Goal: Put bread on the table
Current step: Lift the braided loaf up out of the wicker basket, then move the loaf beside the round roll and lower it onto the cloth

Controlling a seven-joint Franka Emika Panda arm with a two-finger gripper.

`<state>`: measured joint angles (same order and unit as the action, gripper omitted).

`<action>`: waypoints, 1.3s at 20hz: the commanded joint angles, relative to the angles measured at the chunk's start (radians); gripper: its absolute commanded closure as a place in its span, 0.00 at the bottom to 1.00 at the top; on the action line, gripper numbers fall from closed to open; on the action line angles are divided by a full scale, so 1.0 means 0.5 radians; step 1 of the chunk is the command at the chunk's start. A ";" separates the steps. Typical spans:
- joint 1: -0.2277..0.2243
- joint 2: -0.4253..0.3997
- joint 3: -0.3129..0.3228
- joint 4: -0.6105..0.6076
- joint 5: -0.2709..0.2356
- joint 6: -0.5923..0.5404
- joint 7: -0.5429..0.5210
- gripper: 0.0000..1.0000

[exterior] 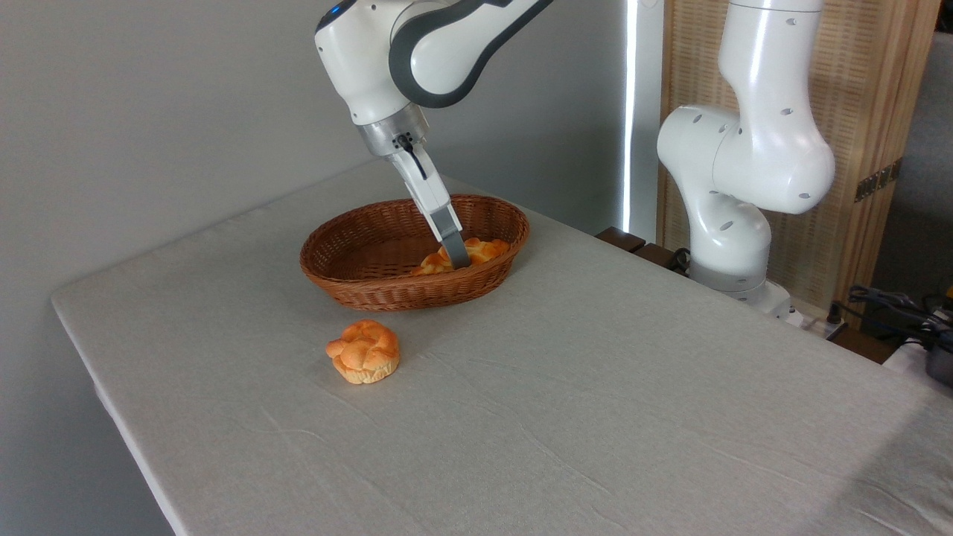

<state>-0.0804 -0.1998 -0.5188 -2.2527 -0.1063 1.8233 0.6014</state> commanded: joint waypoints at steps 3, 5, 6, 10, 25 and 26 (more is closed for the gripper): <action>0.007 -0.048 0.007 0.259 -0.008 -0.042 0.012 0.69; 0.004 -0.042 -0.002 0.388 -0.011 -0.103 0.015 0.72; 0.004 -0.042 -0.005 0.419 -0.014 -0.121 0.018 0.72; 0.007 -0.036 0.022 0.505 -0.018 -0.121 0.027 0.72; 0.007 0.381 0.881 0.505 0.777 0.167 0.543 0.31; 0.007 0.396 0.878 0.505 0.804 0.167 0.537 0.21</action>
<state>-0.0660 -0.0499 -0.0865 -2.0141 0.2376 1.8898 0.8724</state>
